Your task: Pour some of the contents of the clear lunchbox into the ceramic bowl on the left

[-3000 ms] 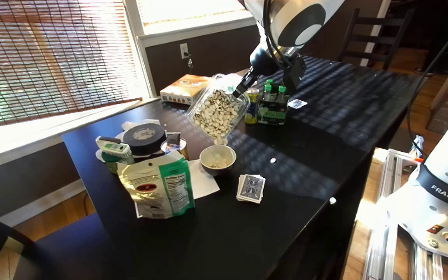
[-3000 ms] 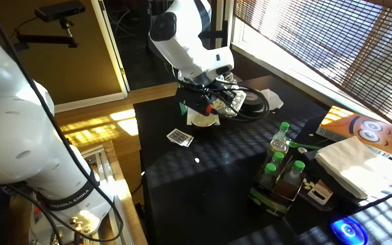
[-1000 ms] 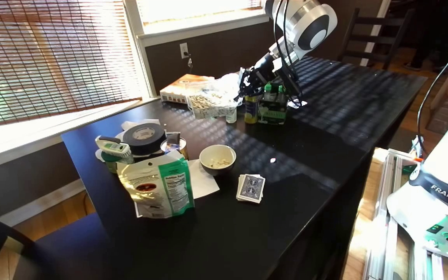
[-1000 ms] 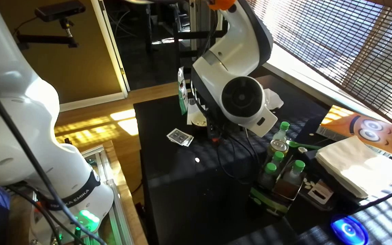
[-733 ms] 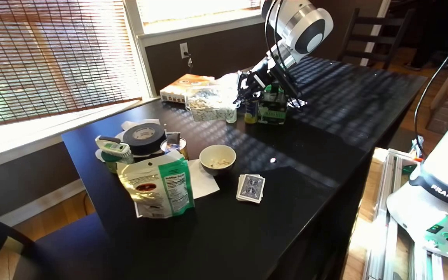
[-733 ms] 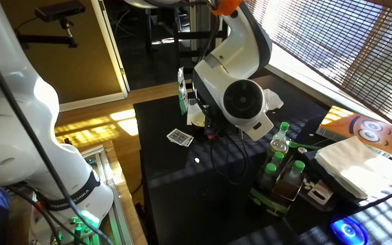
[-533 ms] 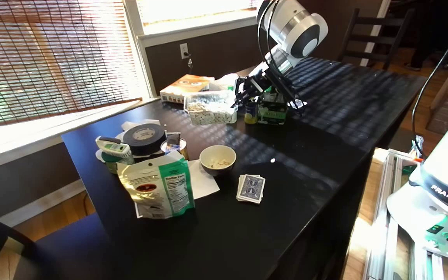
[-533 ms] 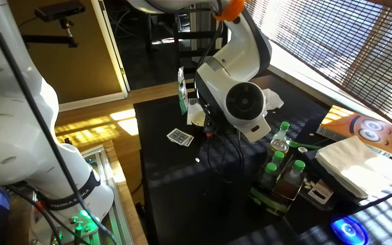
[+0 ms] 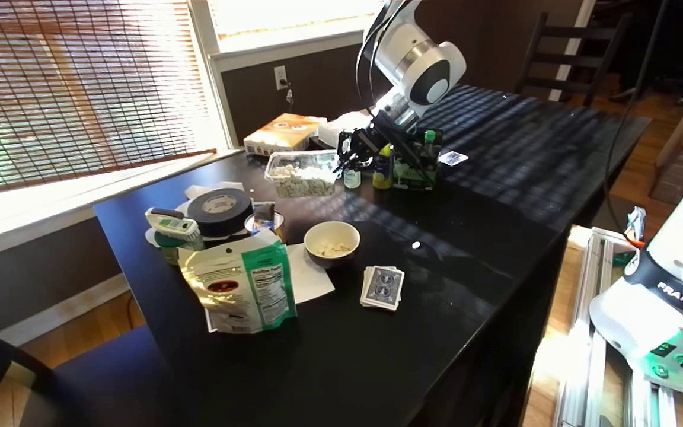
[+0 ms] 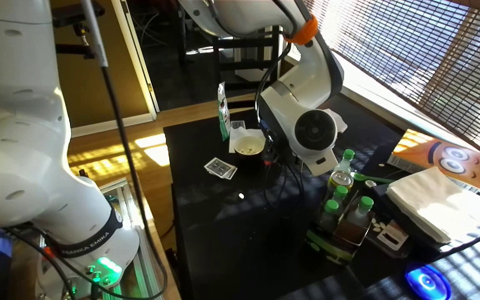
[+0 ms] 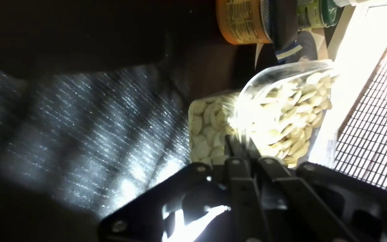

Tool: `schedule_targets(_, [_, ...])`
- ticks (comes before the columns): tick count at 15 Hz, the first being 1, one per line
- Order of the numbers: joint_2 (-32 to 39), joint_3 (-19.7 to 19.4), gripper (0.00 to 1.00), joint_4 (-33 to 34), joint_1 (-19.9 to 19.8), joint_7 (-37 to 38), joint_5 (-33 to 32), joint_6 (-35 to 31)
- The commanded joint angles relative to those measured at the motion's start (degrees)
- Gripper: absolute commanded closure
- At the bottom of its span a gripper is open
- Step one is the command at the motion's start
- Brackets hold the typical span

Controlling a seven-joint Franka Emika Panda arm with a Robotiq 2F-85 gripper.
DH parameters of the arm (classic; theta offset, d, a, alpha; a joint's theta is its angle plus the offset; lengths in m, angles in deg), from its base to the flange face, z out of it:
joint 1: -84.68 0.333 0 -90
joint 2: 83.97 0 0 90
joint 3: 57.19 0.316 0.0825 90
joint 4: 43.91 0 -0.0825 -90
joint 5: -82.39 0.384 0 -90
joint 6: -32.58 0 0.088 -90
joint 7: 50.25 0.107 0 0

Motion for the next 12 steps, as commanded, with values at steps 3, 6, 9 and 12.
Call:
schedule_targets(3, [9.6,0.8,0.99,10.7,3.0,0.4,5.3,-4.6])
schedule_targets(6, [13.1,1.4,0.99,15.3,3.8,-0.2,7.8,-7.0])
schedule_targets(9, [15.7,1.4,0.7,18.3,4.3,1.5,6.9,-8.5])
schedule_targets(12, [16.3,1.0,0.56,19.1,4.8,0.8,7.0,-11.8])
